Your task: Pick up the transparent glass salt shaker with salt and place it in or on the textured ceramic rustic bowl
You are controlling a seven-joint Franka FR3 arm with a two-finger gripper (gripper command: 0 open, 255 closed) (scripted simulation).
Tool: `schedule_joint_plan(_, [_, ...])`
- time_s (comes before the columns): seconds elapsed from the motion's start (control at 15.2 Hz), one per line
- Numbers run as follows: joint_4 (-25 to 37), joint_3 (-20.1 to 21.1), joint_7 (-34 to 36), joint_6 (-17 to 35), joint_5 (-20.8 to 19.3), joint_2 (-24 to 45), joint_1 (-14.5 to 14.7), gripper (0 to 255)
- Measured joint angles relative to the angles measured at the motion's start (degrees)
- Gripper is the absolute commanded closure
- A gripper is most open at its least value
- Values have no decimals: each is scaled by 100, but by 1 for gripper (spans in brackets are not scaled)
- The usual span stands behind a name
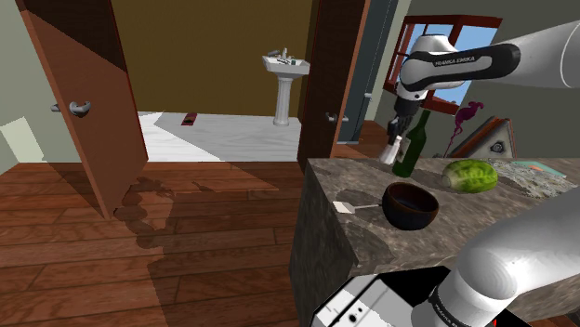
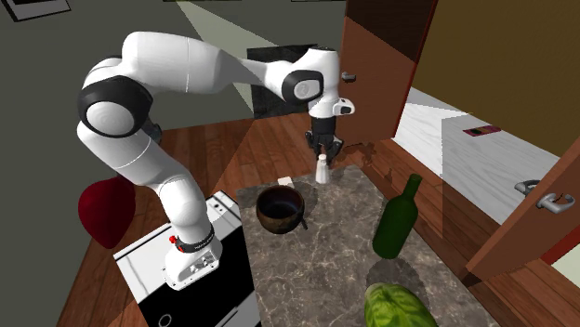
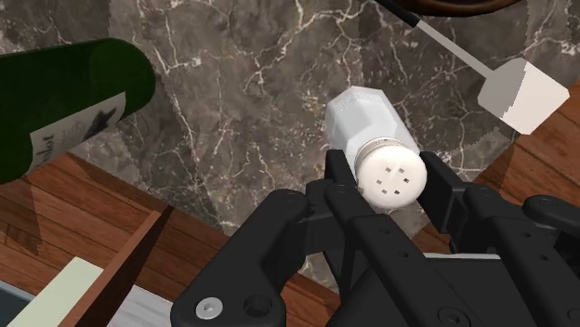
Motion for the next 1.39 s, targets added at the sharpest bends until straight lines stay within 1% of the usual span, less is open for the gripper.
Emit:
schedule_joint_plan(0.33, [343,37,-24,-387,21,-45,12,255])
schedule_joint_plan(0.4, [295,50,-17,-442,1,-146,1,255])
schedule_joint_plan(0.59, [-66,144,54,-662,-99,-725,-56,255])
schedule_joint_plan(1.06, [-831,406,141,-1447,-239,-2261,-241,255])
schedule_joint_plan(1.12, [-960,418,93,-1628,-275,-2576,-300,255])
schedule_joint_plan(1.19, [-1001,472,120,-1735,-259,-2720,-310,255])
schedule_joint_plan(1.39, [-1257,481,151,-1652,-279,-2879,-332,255])
